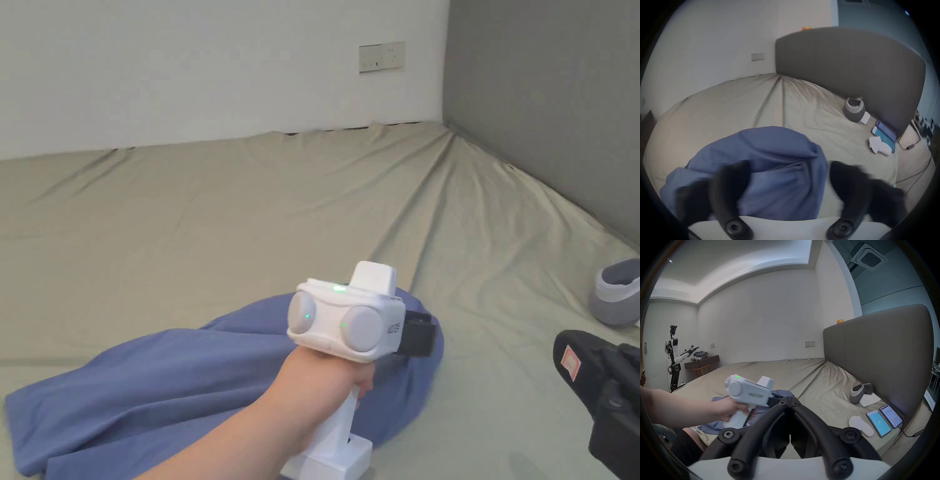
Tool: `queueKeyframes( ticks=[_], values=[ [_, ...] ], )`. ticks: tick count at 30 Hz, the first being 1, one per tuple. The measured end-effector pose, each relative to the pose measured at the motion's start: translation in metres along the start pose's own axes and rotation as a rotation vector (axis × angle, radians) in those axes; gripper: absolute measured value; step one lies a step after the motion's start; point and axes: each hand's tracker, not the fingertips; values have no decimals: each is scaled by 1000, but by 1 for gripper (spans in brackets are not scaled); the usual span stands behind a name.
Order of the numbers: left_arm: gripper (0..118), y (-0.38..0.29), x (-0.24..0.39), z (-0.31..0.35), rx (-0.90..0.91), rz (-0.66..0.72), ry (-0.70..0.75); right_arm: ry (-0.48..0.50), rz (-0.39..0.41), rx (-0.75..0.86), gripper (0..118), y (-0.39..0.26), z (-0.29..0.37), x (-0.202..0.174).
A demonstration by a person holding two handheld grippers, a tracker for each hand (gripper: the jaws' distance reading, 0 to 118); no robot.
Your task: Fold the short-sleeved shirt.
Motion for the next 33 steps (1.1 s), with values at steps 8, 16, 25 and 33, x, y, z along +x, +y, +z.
queueKeyframes(
  ticks=[8,16,25,33],
  values=[
    [19,-41,-105,220,349,120,264,96,26,32,0,3,-34,-36],
    [0,-152,-159,352,387,56,543,160,50,-6,0,-28,-67,-72],
    [0,-177,-234,296,261,226,552,140,101,-74,0,-37,-88,-76],
    [112,-141,-361,138,17,375,585,96,120,-138,0,-39,-94,-60]
  ],
)
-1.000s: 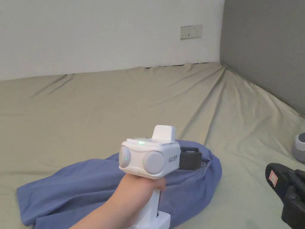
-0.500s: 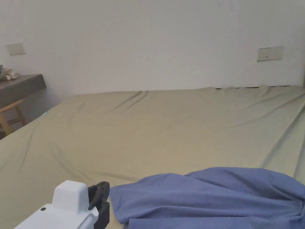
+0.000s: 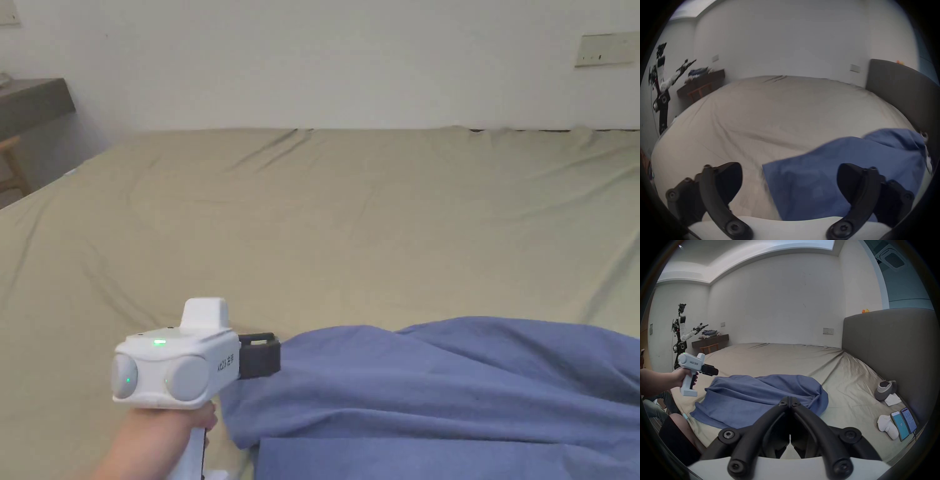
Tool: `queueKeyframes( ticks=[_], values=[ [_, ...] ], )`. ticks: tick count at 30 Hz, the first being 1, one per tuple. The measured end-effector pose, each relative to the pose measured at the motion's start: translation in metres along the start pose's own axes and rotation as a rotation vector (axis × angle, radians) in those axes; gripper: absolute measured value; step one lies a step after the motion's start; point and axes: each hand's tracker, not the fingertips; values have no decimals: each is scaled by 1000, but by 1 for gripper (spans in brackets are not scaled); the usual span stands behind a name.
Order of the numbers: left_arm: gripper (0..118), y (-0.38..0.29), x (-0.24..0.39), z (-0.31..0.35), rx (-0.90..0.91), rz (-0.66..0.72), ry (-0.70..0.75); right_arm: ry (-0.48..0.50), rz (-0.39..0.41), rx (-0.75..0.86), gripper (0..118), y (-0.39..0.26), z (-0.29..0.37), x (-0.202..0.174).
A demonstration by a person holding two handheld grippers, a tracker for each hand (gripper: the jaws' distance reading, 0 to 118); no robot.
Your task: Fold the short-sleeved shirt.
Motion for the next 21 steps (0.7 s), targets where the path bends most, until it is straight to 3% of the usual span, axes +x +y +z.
queueKeyframes(
  ticks=[3,4,6,7,9,11,12,13,14,16,17,18,19,20,21],
  values=[
    [104,-1,-9,-39,-126,83,53,-30,-7,-21,0,-2,-3,11],
    [95,-6,-11,-53,-168,110,62,-37,-10,-28,0,-3,-4,14],
    [88,-12,-4,-54,-157,62,90,-53,-15,-40,0,-5,-8,21],
    [66,-7,2,-42,-112,-4,101,-59,-14,-43,0,-6,-10,24],
    [4,-13,16,-29,-89,-72,-26,-68,-18,-55,0,-9,-13,29],
    [3,-22,45,-15,-106,-255,77,-69,-42,-86,0,-12,-17,35],
    [3,-24,47,-9,-112,-310,50,-70,-57,-99,0,-13,-19,37],
    [3,-25,49,1,-100,-275,-98,-70,-64,-102,0,-15,-21,40],
    [3,-24,50,11,-80,-242,-136,-73,-65,-108,0,-16,-22,44],
    [3,-20,48,32,7,-239,-78,-154,4,-152,0,-15,-31,52],
    [3,-16,43,44,52,-205,-94,-146,25,-179,0,-15,-41,58],
    [3,-11,38,54,75,-164,-100,-124,8,-200,9,-16,-50,65],
    [3,-3,29,65,93,-118,-99,-123,-9,-219,32,-17,-62,73],
    [3,2,21,74,112,-80,-102,-126,-20,-225,32,-16,-76,79],
    [3,6,15,81,119,-46,-104,-128,-28,-236,43,-15,-89,83]
  ],
)
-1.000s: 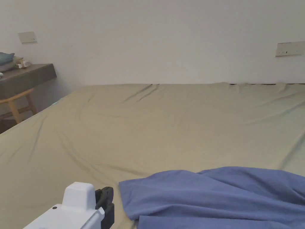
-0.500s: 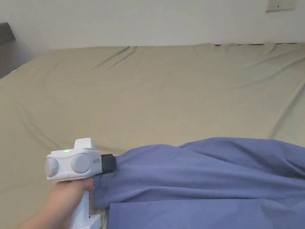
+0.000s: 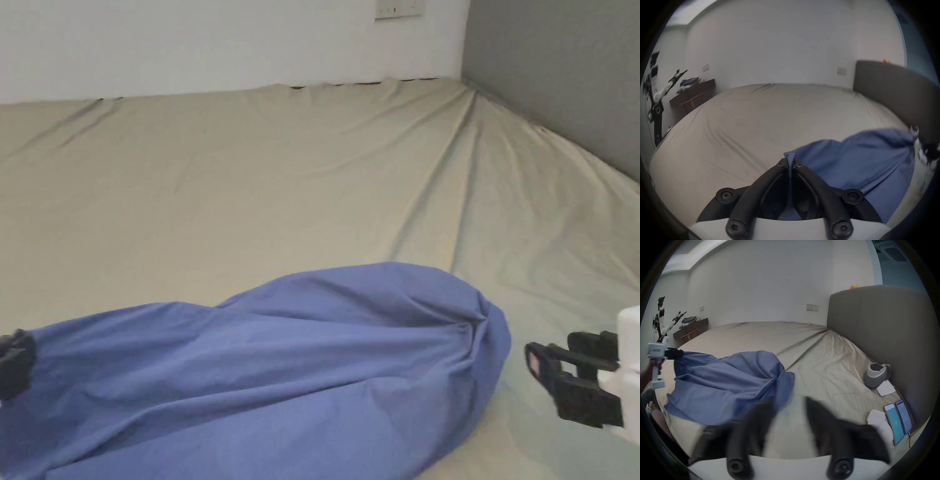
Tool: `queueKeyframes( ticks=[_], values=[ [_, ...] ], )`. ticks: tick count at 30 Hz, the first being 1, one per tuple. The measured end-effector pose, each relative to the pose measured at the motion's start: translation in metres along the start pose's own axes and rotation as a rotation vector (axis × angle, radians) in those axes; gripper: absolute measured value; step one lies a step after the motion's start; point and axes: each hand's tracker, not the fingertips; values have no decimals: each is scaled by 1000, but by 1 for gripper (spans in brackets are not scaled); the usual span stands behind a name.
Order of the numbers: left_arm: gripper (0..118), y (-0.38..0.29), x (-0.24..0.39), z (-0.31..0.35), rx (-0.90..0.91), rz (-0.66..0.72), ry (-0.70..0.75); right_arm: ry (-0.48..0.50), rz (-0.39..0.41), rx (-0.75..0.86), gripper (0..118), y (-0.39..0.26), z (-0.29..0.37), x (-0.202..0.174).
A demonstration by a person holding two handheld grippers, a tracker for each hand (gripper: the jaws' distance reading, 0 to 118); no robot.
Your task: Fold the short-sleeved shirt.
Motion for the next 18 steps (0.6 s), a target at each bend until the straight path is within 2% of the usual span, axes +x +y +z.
queueKeyframes(
  ticks=[1,2,3,5,6,7,8,9,10,11,13,15,18],
  values=[
    [3,4,-6,7,14,26,-3,21,-15,-15,66,5,-16,3],
    [3,10,-6,16,11,27,-6,54,-48,-12,95,8,-34,8],
    [3,11,-8,19,16,23,3,70,-68,-7,116,11,-48,12],
    [3,11,-10,21,11,23,17,105,-78,-60,116,18,-84,11],
    [3,11,-12,21,9,25,22,92,-79,-72,109,20,-96,10],
    [3,11,-14,21,1,37,28,100,-80,-101,95,20,-110,8],
    [3,10,-16,21,-5,49,33,117,-86,-147,65,18,-118,7],
    [3,10,-19,21,-11,57,30,165,-108,-173,10,16,-124,6],
    [3,10,-20,22,-10,59,30,216,-157,-169,6,12,-122,5],
    [3,10,-20,24,-7,52,43,155,-163,-120,5,13,-113,2],
    [2,14,-23,31,-3,46,45,166,-134,-72,5,21,-97,2],
    [2,27,-27,45,13,53,45,182,-147,-42,5,35,-72,2],
    [2,55,-32,77,103,37,58,208,-113,55,5,73,-26,-1]
  ],
)
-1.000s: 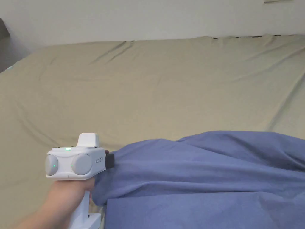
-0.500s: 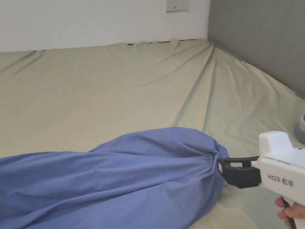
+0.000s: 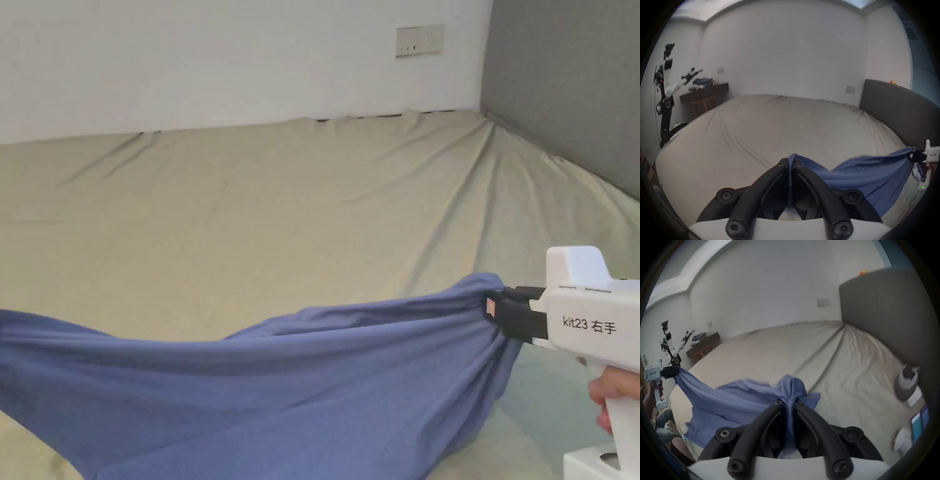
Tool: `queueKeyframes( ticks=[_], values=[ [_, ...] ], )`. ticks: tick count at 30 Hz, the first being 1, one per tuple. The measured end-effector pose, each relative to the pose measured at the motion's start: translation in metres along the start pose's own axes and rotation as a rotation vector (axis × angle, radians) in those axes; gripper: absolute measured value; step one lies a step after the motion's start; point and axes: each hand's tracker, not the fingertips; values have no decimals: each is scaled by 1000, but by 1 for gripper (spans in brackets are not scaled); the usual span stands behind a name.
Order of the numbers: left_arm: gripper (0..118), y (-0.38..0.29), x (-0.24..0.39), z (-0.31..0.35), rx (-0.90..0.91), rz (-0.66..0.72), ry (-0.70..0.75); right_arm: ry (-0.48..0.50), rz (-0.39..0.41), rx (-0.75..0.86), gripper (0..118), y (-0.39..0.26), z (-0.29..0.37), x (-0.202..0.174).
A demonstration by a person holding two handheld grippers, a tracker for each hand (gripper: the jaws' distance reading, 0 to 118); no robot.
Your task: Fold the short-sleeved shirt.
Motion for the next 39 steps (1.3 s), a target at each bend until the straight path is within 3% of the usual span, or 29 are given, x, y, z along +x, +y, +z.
queueKeyframes(
  ticks=[8,12,15,29,35,39],
  values=[
    [2,120,-18,103,266,-50,75,-17,198,252,5,120,124,-62],
    [2,173,-13,123,336,-109,115,-48,251,284,5,171,152,-76],
    [2,207,-3,116,358,-115,133,-123,350,331,5,206,152,-84],
    [2,308,16,-54,364,-16,251,-217,269,365,5,300,-18,-65],
    [2,294,19,-118,394,3,249,-273,192,375,5,304,-108,-49],
    [2,261,19,-156,397,-41,237,-300,215,383,5,284,-153,-42]
  ],
)
